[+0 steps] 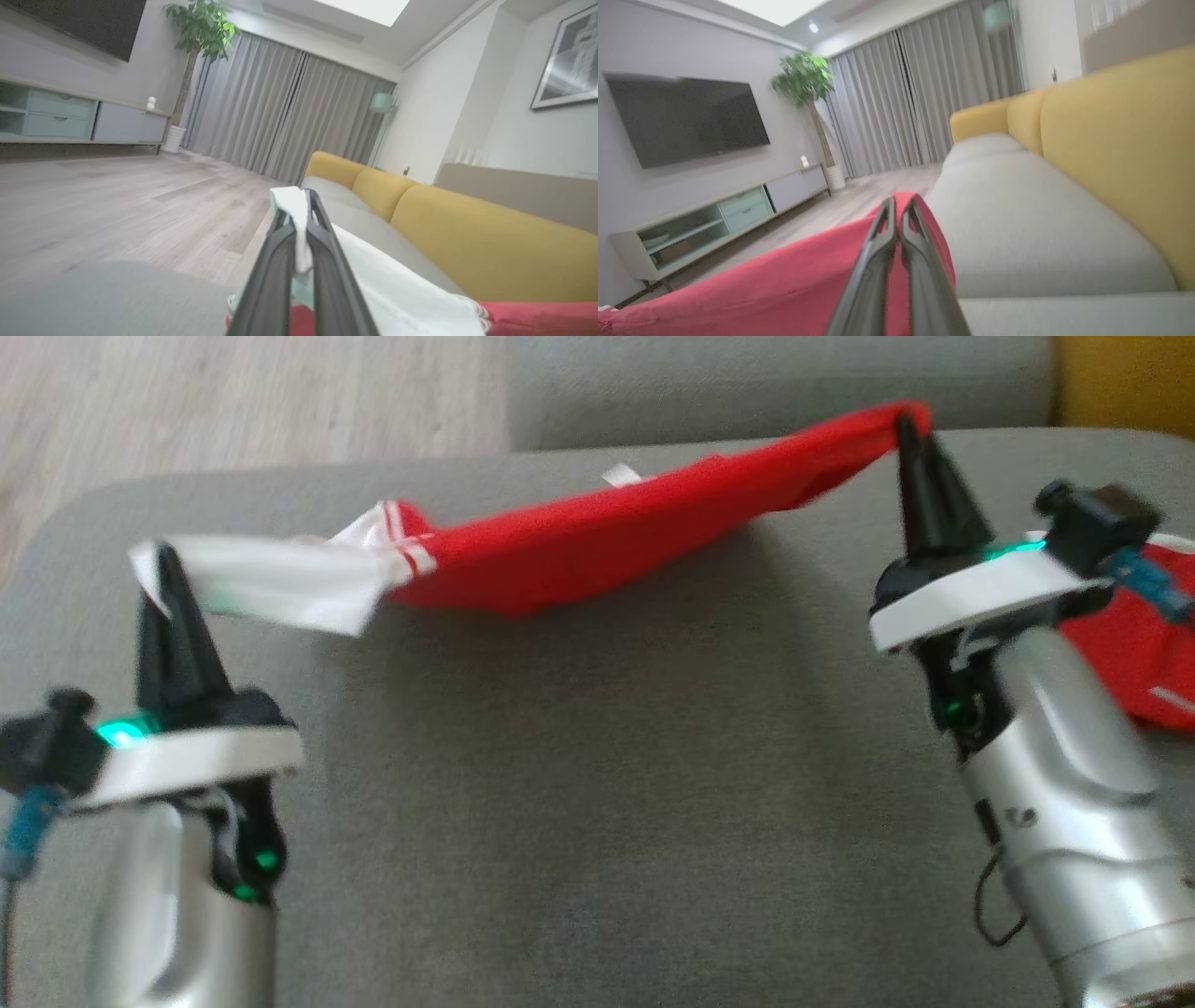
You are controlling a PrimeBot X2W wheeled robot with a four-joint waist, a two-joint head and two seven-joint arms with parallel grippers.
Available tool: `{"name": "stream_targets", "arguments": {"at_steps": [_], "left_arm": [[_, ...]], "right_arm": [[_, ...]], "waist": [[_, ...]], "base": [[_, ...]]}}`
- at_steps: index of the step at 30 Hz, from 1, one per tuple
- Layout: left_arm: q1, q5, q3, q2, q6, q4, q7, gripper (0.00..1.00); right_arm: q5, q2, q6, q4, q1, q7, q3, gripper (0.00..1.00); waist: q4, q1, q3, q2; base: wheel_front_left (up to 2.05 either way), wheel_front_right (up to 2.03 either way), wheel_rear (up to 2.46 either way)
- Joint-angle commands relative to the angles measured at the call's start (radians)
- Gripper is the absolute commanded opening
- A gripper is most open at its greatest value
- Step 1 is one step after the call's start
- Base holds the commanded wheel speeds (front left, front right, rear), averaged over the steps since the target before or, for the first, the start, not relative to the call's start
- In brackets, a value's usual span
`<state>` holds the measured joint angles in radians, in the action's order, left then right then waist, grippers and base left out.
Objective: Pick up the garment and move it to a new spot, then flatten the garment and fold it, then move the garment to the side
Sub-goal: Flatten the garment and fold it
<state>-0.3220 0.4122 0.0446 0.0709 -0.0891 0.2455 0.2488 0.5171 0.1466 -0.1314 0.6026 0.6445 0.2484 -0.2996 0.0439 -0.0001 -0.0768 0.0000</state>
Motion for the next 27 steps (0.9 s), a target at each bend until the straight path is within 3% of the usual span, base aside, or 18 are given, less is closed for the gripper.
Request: {"name": "stream_targets", "arguments": {"at_steps": [1, 7, 15, 27], "left_arm": [[-0.065, 0.012, 0.042, 0.033, -0.002, -0.051, -0.004, 0.00], [-0.165, 0.049, 0.053, 0.066, 0.005, -0.144, -0.098, 0.00], [-0.274, 0.070, 0.077, 0.097, 0.050, -0.311, -0.185, 0.00], [-0.194, 0.067, 0.090, 0.097, 0.128, -0.660, -0.294, 0.00]], "right_arm": [[-0.007, 0.004, 0.001, -0.054, 0.020, 0.013, -0.012, 0.00], [-0.048, 0.081, 0.001, -0.210, 0.043, 0.012, -0.020, 0.00], [-0.164, 0.143, 0.001, -0.364, 0.071, -0.032, -0.003, 0.00], [-0.247, 0.158, 0.001, -0.666, -0.078, -0.161, 0.105, 0.00]], "waist": [[-0.030, 0.0001, 0.033, 0.0000], [-0.059, 0.0001, 0.085, 0.0000], [-0.096, 0.0001, 0.128, 0.0000], [-0.128, 0.0001, 0.126, 0.0000]], "base": [[0.00, 0.00, 0.00], [0.00, 0.00, 0.00], [0.00, 0.00, 0.00], [0.00, 0.00, 0.00]]}}
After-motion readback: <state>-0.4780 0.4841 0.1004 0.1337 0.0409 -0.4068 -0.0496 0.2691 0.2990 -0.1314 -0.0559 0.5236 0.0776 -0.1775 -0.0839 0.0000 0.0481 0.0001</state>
